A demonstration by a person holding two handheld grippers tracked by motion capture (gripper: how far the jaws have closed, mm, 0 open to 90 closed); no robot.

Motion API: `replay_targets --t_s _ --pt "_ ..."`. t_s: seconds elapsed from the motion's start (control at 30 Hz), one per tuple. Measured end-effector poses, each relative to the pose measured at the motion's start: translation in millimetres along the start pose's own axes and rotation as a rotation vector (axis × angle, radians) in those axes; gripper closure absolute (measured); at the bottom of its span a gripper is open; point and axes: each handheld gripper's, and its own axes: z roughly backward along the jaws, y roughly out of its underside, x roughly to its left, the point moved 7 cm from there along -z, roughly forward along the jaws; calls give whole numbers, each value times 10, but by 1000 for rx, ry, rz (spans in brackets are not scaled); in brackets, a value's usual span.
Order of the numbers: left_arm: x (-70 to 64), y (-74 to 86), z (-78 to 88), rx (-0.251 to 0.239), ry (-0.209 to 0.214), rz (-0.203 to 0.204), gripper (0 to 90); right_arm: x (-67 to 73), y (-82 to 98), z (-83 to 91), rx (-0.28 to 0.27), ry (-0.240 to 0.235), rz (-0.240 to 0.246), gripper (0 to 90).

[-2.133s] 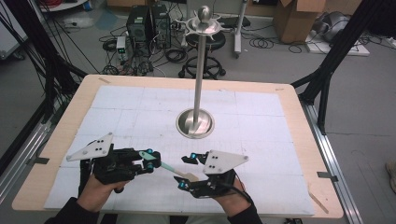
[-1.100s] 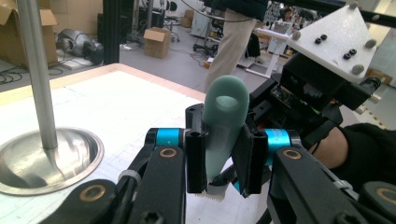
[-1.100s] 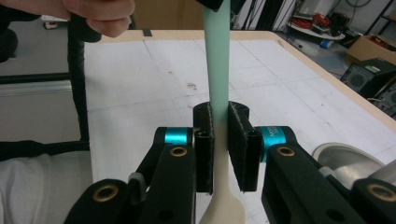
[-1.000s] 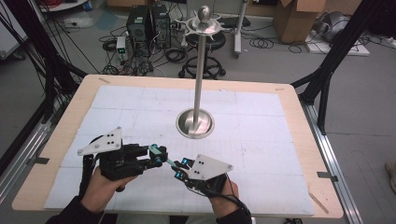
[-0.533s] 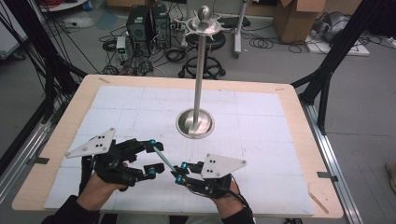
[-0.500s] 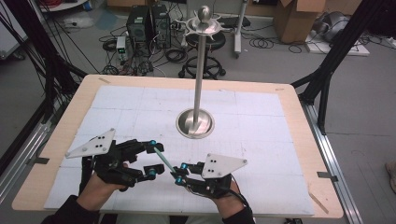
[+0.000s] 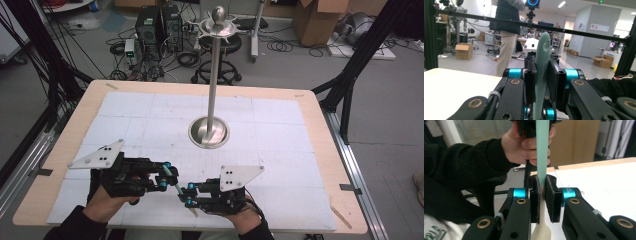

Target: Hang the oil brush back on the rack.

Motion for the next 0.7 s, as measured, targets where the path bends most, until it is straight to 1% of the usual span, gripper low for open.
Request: replay_targets --t_s 0.1,0.17,0.2,0.23,0.27,0.3,0.33,0.37,0.43,0.47,0.5,0.53,0.57,0.63,0.67,0.7 --pt "-7 -2 -1 7 -2 -7 786 12 4 -7 3 -16 -4 828" --pt "8 -9 -1 10 -30 -7 791 8 2 -7 2 -9 -6 808" --pt "20 -12 -1 14 -51 -9 792 -1 -3 -5 -5 8 -7 707" --pt "36 -12 2 24 -69 -13 793 -23 -12 -1 -14 33 -18 605" --pt "48 -15 1 28 -90 -17 794 -49 -22 6 -21 63 -32 553" --pt "59 -16 2 34 -108 -17 795 -66 -27 15 -19 97 -26 534" --pt "70 -18 3 43 -126 -21 795 -68 -31 18 -12 118 -16 528" --pt "80 -20 3 48 -144 -25 796 -71 -37 18 -5 145 1 521" --pt "94 -29 -4 52 -172 -27 797 -57 -37 -12 31 180 31 531" --pt "99 -33 -8 52 -185 -29 797 -51 -38 -33 47 205 41 542" --pt "99 -38 -12 51 -190 -30 797 -56 -38 -53 63 222 61 562" --pt "99 -43 -18 49 -197 -29 798 -48 -38 -73 75 232 72 595" --pt "100 -45 -20 53 -204 -29 798 -57 -39 -83 83 252 83 608" --pt "96 -53 -24 53 -206 -27 799 -75 -38 -94 86 270 77 650" --pt "96 -55 -23 55 -207 -27 799 -85 -43 -92 81 274 75 671" --pt "97 -56 -21 55 -208 -26 799 -83 -44 -88 81 268 71 710"
